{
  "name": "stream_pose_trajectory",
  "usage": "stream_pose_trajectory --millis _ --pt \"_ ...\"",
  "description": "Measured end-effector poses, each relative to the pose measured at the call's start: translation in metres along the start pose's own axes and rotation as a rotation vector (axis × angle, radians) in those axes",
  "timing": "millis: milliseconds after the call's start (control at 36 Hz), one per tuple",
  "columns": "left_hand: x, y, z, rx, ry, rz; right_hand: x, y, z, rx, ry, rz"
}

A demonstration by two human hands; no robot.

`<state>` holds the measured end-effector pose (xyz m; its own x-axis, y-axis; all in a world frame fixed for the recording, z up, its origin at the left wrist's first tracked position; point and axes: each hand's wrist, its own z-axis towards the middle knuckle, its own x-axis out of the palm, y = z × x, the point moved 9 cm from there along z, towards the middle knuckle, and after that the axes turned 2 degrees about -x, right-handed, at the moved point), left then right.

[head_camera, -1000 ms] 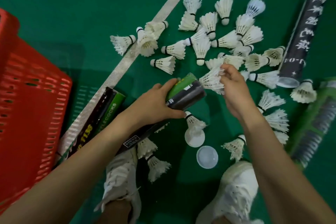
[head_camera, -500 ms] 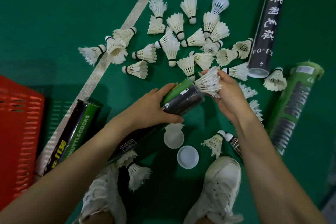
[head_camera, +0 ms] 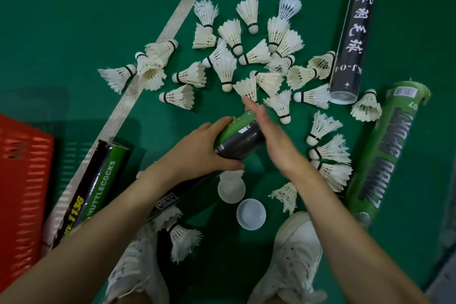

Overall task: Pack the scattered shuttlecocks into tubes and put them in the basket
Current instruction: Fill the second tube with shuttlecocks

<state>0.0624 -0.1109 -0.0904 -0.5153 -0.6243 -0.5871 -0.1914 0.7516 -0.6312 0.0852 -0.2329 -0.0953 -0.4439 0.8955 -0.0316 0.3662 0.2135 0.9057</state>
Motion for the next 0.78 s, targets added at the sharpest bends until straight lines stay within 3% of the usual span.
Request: stream_pose_trajectory --millis 111,222,389,444,639,778 --pt "-0.001 0.012 -0.003 -0.040 -0.022 0.017 0.014 0.000 0.004 0.045 0.068 0.044" --pt "-0.002 0.024 -0.004 -0.073 -0.047 0.007 0.021 -0.001 0.013 0.038 0.023 0.019" --pt "-0.016 0.044 -0.007 -0.124 -0.102 0.010 -0.002 -0.014 0.023 0.016 -0.324 0.063" --pt "-0.022 0.053 -0.009 -0.143 -0.117 0.006 -0.011 -0.016 0.033 -0.001 -0.353 -0.162" --pt "-0.032 0.072 -0.010 -0.200 -0.123 -0.022 -0.013 0.011 0.110 -0.028 -0.187 -1.058" --pt "-0.029 0.066 -0.011 -0.182 -0.098 -0.011 -0.006 0.007 0.126 0.006 -0.145 -1.411"
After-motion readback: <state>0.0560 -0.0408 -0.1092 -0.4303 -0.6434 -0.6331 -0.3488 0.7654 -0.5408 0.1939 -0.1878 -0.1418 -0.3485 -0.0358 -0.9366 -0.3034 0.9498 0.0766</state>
